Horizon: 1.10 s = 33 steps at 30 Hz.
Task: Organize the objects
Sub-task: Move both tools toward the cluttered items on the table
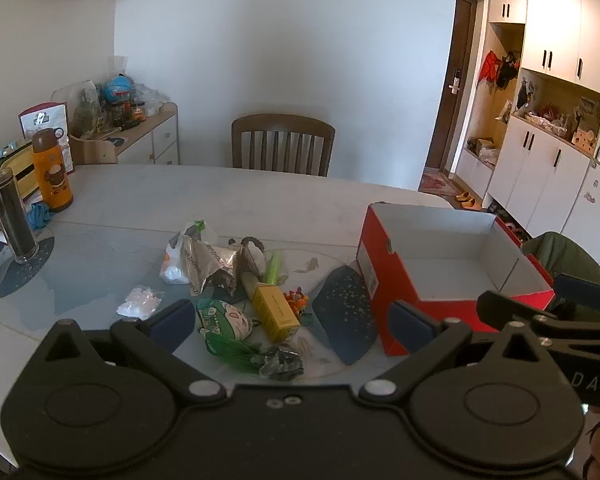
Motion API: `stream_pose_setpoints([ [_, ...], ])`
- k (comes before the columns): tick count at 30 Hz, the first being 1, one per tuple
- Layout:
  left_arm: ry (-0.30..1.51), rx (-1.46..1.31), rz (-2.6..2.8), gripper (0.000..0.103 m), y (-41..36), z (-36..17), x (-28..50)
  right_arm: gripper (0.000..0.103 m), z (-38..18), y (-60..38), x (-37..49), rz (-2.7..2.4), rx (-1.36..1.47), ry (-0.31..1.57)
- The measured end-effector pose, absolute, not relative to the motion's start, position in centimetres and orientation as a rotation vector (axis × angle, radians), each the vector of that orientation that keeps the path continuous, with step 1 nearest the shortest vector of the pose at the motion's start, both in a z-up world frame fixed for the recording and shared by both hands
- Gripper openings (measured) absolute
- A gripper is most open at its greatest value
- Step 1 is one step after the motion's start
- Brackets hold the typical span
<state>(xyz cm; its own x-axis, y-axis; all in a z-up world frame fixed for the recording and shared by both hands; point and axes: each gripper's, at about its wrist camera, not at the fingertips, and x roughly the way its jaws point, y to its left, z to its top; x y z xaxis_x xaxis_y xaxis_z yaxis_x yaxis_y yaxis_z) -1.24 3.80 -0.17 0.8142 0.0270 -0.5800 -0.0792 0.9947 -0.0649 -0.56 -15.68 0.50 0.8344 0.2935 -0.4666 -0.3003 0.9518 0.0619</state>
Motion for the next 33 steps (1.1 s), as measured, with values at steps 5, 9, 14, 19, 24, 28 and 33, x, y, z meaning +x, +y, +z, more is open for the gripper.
stream_pose_setpoints([
  [5,0.62,-0.098,0.062,0.102,4.1,-0.1,-1.2,0.1,0.6,-15.4,-0.3,0.325,-0.018,0.494],
  [9,0.612,-0.1,0.07,0.102,4.5,-0.1,-1.3,0.1,0.6,-15.0,-0.2,0.336,-0.028,0.493],
  [14,0.613,-0.107,0.069,0.101,5.5,-0.1,-0.8,0.1,0.6,-13.6,0.0,0.347,-0.05,0.491],
  [19,0.617,-0.107,0.052,0.101,7.1,-0.4,0.3,0.1,0.5,-12.1,1.0,0.342,-0.057,0.503],
  [24,0.637,-0.113,0.021,0.101,9.6,-1.1,2.1,0.1,0.1,-9.7,2.6,0.34,-0.057,0.537],
  [28,0.653,-0.118,-0.002,0.101,12.0,-1.5,3.9,0.1,-0.2,-7.3,3.9,0.335,-0.066,0.548],
  [33,0.672,-0.112,-0.01,0.102,15.3,-2.6,6.3,0.1,-0.9,-4.4,5.8,0.333,-0.085,0.578],
])
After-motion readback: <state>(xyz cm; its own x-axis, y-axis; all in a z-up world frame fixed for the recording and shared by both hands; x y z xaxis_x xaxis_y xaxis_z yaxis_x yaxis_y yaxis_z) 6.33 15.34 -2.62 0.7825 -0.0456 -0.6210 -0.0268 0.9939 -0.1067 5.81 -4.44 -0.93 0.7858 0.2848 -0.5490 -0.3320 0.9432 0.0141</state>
